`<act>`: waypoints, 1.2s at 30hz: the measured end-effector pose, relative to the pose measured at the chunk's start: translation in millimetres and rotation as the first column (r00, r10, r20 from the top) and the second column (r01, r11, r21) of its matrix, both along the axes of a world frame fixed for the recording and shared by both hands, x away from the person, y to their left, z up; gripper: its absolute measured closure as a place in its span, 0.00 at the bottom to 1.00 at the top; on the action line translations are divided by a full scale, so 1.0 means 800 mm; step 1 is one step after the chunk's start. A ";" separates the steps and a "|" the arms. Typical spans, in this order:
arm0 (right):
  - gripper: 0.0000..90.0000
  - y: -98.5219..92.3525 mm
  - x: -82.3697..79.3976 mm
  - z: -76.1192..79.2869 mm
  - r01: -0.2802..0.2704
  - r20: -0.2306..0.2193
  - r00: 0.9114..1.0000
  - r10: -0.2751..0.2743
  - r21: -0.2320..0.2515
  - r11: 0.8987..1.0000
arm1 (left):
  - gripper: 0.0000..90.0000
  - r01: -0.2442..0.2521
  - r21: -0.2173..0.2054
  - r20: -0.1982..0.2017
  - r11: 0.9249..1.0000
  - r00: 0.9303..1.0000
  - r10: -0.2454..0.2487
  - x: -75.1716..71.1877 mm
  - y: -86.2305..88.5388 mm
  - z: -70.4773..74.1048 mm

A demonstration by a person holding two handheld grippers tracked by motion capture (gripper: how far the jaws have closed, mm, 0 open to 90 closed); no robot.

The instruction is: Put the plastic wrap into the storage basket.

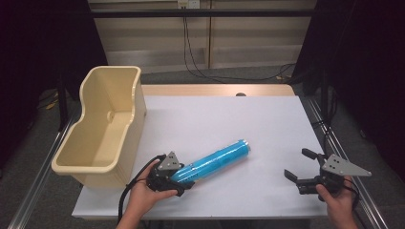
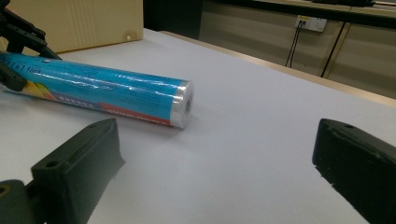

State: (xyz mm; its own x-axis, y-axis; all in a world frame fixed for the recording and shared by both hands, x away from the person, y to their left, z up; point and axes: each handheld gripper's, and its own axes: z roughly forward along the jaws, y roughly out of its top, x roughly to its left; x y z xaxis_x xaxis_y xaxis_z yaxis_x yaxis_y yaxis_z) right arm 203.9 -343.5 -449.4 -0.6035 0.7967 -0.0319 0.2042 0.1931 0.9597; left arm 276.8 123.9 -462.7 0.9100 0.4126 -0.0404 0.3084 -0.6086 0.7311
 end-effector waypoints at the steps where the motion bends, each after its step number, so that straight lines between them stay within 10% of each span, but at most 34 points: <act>1: 0.01 0.000 0.000 0.000 0.001 0.000 1.000 -0.001 0.000 1.000 | 0.35 -0.002 0.002 -0.006 1.000 1.000 0.002 0.000 0.000 0.000; 19: 0.01 -0.001 -0.001 0.000 0.000 0.000 1.000 0.000 -0.001 1.000 | 0.36 -0.034 0.003 -0.038 0.999 0.999 0.034 -0.027 0.053 0.004; 36: 0.01 -0.001 -0.001 0.000 -0.001 -0.001 1.000 0.001 -0.005 1.000 | 0.24 -0.031 0.112 -0.047 0.993 0.998 0.036 0.011 -0.014 0.051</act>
State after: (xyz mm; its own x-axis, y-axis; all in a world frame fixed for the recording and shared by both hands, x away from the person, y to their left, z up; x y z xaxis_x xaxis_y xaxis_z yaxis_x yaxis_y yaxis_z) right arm 203.2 -344.3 -449.3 -0.6047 0.7957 -0.0353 0.2053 0.1985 0.9584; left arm 285.6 112.7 -421.6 0.8937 0.4472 -0.0367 0.3637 -0.6740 0.6430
